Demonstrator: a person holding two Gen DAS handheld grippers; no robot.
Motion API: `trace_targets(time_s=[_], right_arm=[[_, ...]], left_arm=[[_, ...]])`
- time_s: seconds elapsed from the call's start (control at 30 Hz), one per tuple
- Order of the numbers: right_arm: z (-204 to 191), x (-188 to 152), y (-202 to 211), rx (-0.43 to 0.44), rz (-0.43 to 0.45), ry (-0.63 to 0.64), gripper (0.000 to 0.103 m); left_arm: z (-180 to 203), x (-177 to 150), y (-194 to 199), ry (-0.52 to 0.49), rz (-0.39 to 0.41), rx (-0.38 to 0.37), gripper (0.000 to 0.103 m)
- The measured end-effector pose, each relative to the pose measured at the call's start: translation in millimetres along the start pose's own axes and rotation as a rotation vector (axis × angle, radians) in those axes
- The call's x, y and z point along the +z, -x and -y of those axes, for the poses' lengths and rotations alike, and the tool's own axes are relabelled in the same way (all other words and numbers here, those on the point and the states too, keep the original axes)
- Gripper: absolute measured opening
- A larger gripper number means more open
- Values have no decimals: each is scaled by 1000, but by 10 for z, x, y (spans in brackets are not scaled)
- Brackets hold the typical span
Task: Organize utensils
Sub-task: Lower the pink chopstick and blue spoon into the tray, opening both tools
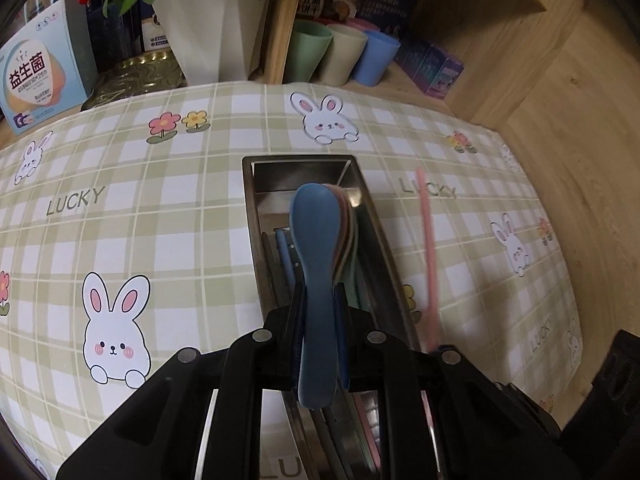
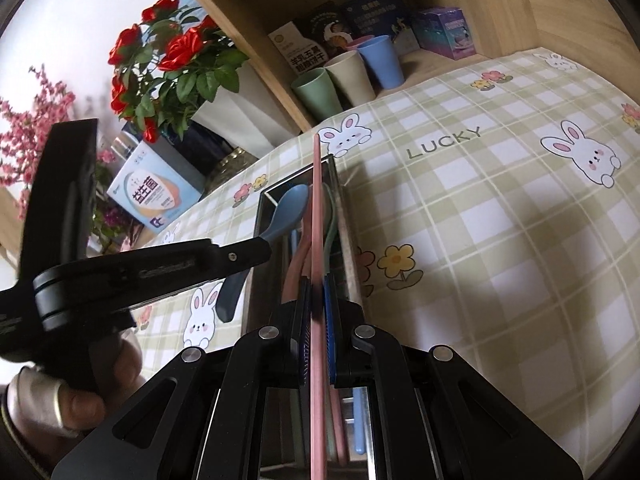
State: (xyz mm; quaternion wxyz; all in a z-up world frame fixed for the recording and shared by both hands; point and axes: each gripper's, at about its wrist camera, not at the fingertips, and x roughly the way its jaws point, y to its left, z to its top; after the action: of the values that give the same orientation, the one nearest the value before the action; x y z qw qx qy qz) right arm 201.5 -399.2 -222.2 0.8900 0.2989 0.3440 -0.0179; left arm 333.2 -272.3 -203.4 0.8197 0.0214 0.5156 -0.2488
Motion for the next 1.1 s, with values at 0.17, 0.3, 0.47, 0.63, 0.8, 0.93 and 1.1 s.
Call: trace_targets(time_s=[0.17, 0.3, 0.47, 0.63, 0.8, 0.93, 1.1], right_arm=[[11, -2, 0, -2, -3, -6, 6], [-6, -18, -13, -4, -10, -5, 6], [-23, -19, 4, -11, -12, 0, 6], [-40, -39, 10, -27, -20, 7, 6], [-95, -68, 17, -41, -29, 23, 6], [-129, -87, -5, -52, -40, 31, 6], [-162, -117, -61, -72, -60, 36, 6]], left_arm=[[21, 4, -99, -8, -22, -4, 14], [30, -1, -116, -28, -29, -4, 14], [75, 12, -69, -73, -27, -25, 14], [75, 2, 47, -88, -4, -45, 16], [39, -22, 201, -89, 29, -54, 18], [-39, -84, 322, -87, 56, -37, 23], [-227, -218, 492, -68, 94, 5, 37]])
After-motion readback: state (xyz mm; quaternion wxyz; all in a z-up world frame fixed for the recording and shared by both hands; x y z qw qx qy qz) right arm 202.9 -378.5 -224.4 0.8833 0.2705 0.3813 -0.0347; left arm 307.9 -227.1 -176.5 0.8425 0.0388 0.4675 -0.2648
